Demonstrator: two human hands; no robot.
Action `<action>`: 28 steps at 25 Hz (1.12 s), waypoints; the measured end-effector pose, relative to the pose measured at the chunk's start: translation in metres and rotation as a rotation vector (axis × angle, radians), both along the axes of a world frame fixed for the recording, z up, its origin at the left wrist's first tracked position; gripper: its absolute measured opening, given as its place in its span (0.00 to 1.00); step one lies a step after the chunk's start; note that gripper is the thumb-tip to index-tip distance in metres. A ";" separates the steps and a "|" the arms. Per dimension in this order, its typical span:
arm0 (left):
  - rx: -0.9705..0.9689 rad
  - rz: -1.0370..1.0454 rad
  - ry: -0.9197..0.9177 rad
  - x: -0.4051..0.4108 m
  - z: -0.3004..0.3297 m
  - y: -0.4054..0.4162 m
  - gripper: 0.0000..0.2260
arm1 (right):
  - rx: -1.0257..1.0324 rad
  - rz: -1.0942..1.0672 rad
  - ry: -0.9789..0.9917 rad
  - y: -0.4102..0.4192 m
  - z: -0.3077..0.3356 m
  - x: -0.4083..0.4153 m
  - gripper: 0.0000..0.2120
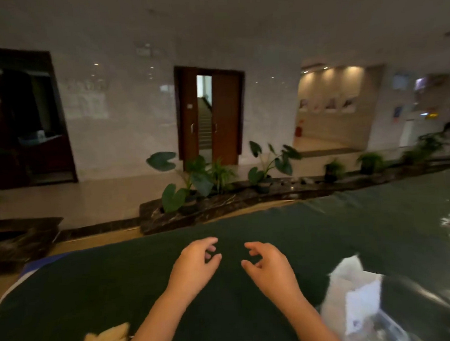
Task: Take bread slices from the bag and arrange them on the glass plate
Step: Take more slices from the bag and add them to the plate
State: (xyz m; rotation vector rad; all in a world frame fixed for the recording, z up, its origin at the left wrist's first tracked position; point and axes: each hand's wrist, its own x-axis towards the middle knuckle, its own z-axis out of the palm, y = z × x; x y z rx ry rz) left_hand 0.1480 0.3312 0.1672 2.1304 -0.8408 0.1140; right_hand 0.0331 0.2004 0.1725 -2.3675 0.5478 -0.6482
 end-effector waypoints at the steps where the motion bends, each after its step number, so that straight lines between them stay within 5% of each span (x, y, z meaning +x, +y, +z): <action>1: 0.002 -0.024 -0.021 -0.020 0.008 -0.017 0.20 | -0.017 -0.014 -0.012 -0.015 0.008 -0.023 0.20; 10: 0.053 -0.147 -0.052 -0.143 0.014 -0.131 0.20 | -0.027 -0.060 0.041 -0.144 0.014 -0.147 0.21; 17: 0.092 -0.160 -0.080 -0.126 0.005 -0.194 0.19 | -0.027 0.014 0.061 -0.225 -0.003 -0.130 0.21; 28: 0.246 0.033 0.091 -0.107 -0.051 -0.275 0.17 | -0.153 0.359 0.362 -0.343 -0.050 -0.078 0.08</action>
